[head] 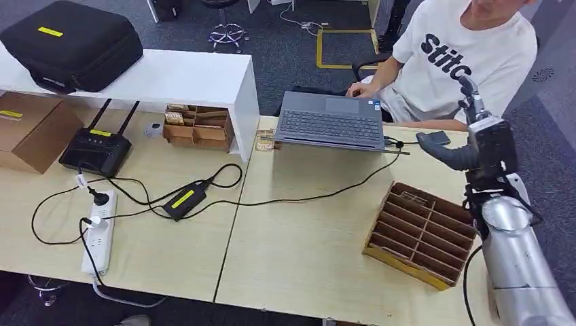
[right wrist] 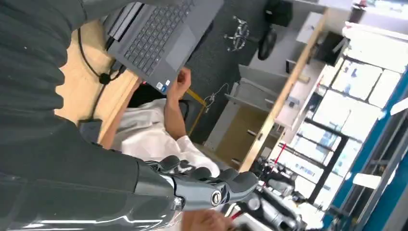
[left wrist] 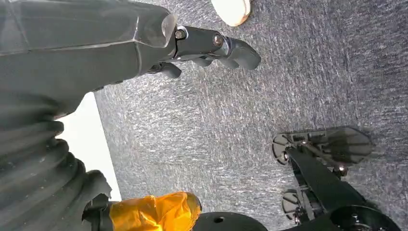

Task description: Pass the card to the sensor for recognition and then transmit it.

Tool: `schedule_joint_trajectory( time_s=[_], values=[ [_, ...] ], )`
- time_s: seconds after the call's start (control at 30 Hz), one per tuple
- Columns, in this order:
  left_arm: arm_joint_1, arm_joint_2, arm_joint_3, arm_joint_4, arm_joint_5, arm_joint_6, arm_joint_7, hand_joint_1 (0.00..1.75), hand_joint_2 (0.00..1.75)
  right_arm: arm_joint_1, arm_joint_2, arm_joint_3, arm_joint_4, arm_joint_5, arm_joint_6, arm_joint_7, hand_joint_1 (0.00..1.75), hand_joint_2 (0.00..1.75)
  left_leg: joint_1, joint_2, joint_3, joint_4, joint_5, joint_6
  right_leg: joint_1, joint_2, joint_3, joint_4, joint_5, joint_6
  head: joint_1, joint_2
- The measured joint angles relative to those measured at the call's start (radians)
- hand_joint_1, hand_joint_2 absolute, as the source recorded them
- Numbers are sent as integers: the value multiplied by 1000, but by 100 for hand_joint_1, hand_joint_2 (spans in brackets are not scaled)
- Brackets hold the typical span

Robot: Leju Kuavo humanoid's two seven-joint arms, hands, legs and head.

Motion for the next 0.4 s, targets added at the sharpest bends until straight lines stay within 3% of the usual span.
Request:
schedule_joint_trajectory(
  time_s=[0.17, 0.23, 0.27, 0.3, 0.33, 0.4],
  values=[
    [0, 0, 0, 0, 0, 0, 0, 0, 175, 4, 0, -7, -2, -10, 1, 0, 0, 175, 0, 0, 0, 0, 0, 0, 0, 0, 0, 0, 0, 0, 0, 0],
    [-1, 0, 6, 0, -6, 7, 4, 0, 175, 59, 6, -132, -33, -182, 8, 2, 0, 175, 0, -1, 0, 0, 0, 0, 0, -1, 0, 0, 0, 0, 0, 0],
    [1, 0, 15, 0, -7, 14, 13, 0, 175, 122, 18, -296, -61, -332, 22, 14, 0, 175, 0, -3, -1, 0, 0, 0, 0, -3, 1, 0, -1, 2, 0, 0],
    [0, 0, 18, 0, -6, 17, 15, 0, 175, 154, 26, -375, -71, -367, 22, 17, 0, 175, 0, -3, -1, 0, 0, 0, 0, -3, 1, 0, -1, 2, 0, 0],
    [0, 0, 32, 0, -3, 26, 21, 0, 175, 221, 48, -546, -91, -433, -8, 16, 0, 175, 0, -3, 0, 0, 0, 1, 0, -3, 1, -1, -2, 3, 0, 0],
    [0, -1, 39, 0, -3, 27, 21, 0, 175, 249, 63, -621, -97, -473, -22, 14, 0, 175, 0, -3, 0, 0, -1, 1, 0, -3, 1, -1, -2, 3, 0, 0]
  ],
)
